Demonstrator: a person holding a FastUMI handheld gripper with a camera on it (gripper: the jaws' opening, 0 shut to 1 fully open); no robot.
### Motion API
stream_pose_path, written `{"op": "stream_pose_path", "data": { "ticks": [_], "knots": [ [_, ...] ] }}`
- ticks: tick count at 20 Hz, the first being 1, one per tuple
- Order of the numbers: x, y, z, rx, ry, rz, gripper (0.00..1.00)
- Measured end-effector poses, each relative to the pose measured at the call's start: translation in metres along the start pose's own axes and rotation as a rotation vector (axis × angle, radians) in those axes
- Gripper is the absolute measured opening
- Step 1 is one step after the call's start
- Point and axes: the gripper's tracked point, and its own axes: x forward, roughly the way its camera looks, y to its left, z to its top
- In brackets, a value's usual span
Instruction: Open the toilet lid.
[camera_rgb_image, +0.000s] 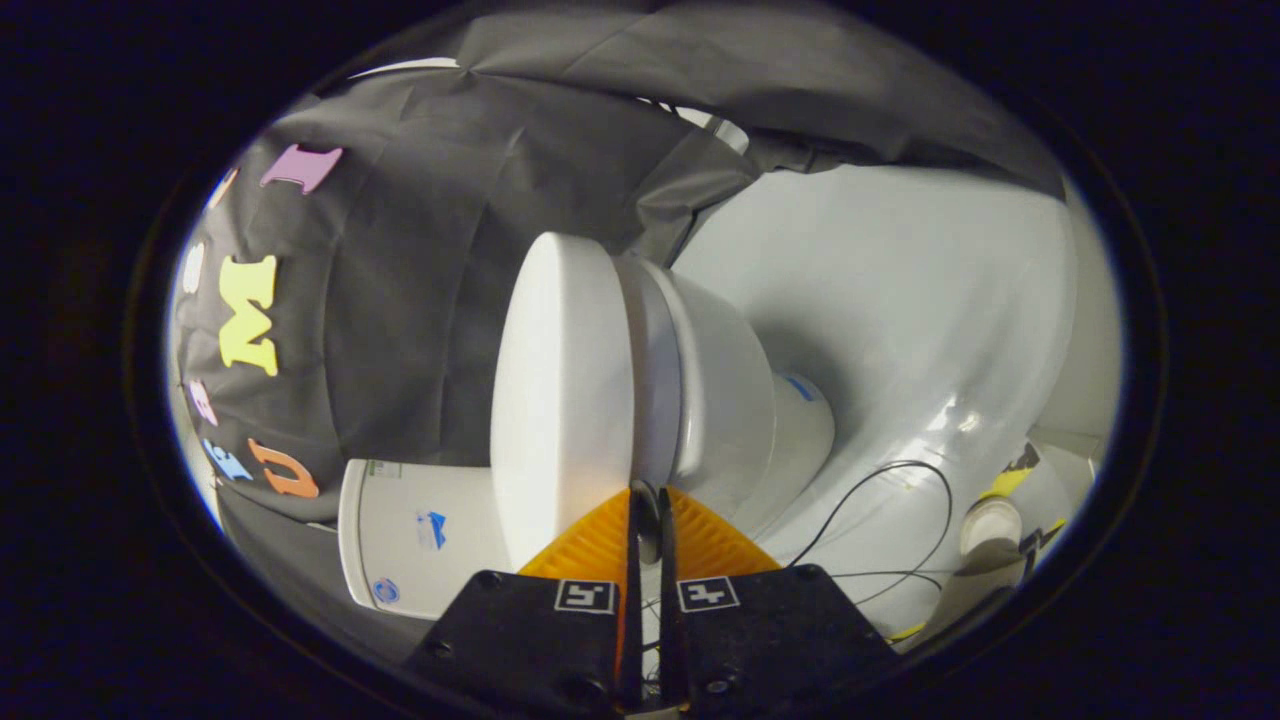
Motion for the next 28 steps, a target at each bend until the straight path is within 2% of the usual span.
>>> {"op": "stream_pose_path", "data": {
  "ticks": [6, 11, 15, 19, 28],
  "knots": [
    [-0.012, 0.017, -0.002, -0.025, 0.012, 0.045, 0.07],
    [-0.029, 0.048, -0.003, -0.104, 0.001, 0.080, 0.08],
    [-0.041, 0.074, -0.010, -0.207, -0.003, 0.073, 0.08],
    [-0.053, 0.102, -0.015, -0.256, -0.012, 0.091, 0.08],
    [-0.069, 0.151, -0.035, -0.388, -0.036, 0.066, 0.08]
  ]
}}
